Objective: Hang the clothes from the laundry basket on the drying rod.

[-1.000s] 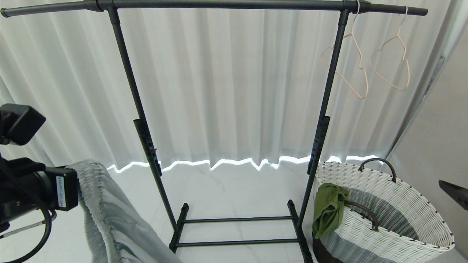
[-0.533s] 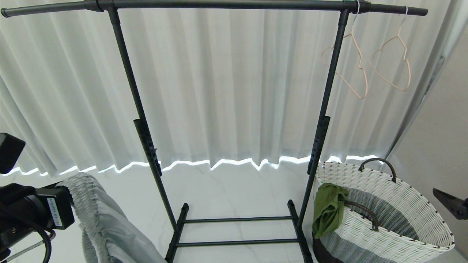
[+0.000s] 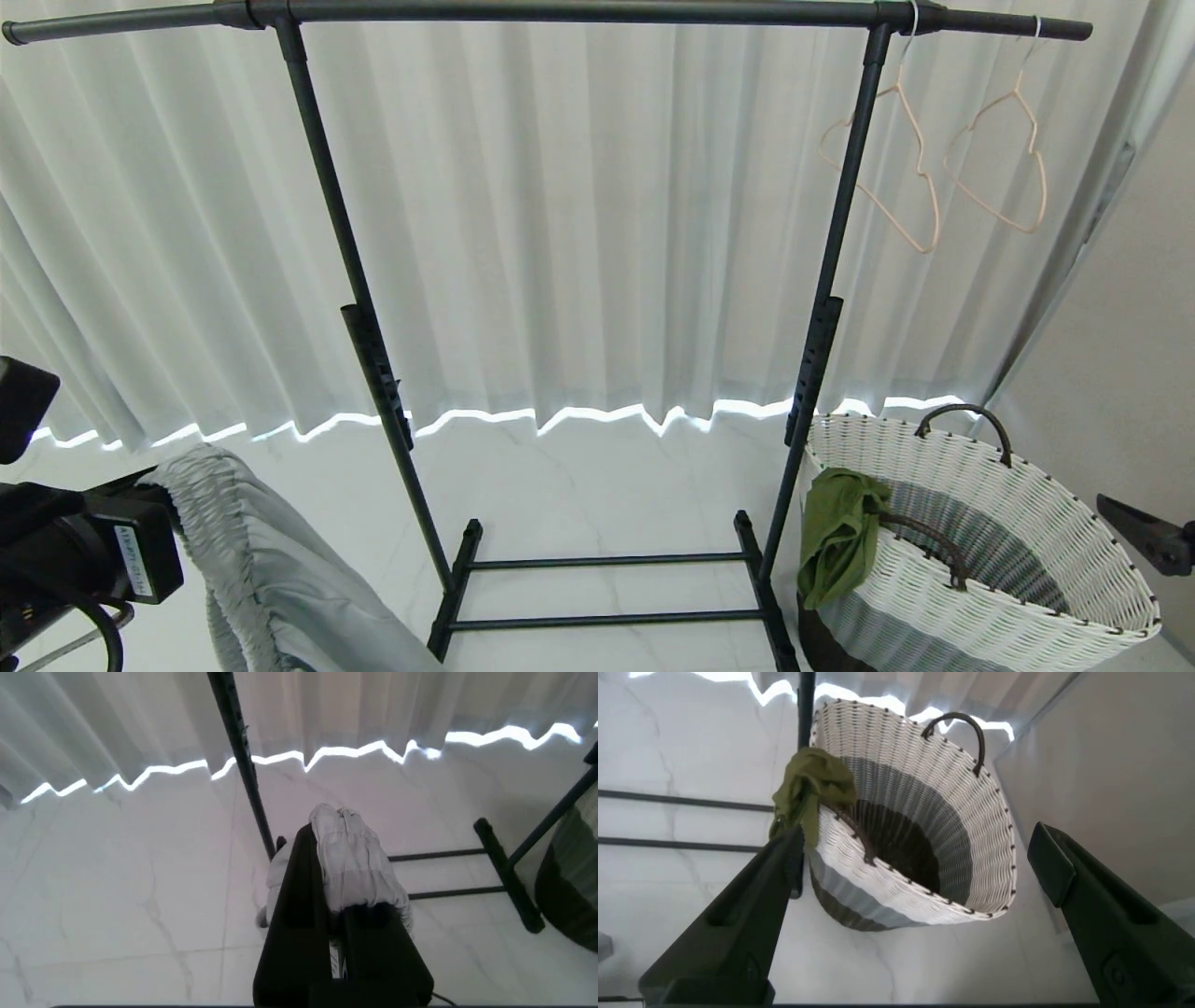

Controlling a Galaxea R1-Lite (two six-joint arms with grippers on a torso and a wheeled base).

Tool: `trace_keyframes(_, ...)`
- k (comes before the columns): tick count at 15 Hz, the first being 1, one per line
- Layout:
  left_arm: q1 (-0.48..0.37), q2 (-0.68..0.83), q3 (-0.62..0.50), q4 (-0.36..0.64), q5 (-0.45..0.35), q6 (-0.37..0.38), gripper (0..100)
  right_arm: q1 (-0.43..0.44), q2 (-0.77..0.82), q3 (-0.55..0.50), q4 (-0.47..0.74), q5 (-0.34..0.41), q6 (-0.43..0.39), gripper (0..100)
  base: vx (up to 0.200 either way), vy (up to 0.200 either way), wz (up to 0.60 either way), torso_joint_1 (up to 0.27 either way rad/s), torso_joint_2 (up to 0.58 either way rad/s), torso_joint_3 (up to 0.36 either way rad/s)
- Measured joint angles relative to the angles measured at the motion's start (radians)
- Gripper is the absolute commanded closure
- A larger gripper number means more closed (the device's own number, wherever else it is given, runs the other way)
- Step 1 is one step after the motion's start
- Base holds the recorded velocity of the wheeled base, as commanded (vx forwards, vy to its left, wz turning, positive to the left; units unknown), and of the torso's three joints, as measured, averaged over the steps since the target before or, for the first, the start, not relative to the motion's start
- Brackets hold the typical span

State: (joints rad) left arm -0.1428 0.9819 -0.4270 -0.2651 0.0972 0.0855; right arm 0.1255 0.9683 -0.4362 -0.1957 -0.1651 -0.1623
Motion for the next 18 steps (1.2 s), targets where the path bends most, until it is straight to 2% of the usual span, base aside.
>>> trace_keyframes(3,-0.014,0.0,0.007,0.001,0.0,0.003,100,-0.04,-0.005,0.005,0.004,0.006,-0.002,0,0.0,0.0,0.0,0.012,-0.06,-0.043)
trace_keyframes(7,-0.018,-0.002,0.01,0.0,0.0,0.004,100,-0.048,-0.006,0.017,0.001,0.007,-0.007,0,0.0,0.0,0.0,0.099,-0.38,-0.267)
trace_keyframes(18,-0.018,-0.023,0.023,0.0,-0.001,0.025,100,-0.048,-0.01,0.034,0.002,0.007,-0.014,0,0.0,0.0,0.0,0.179,-0.48,-0.3)
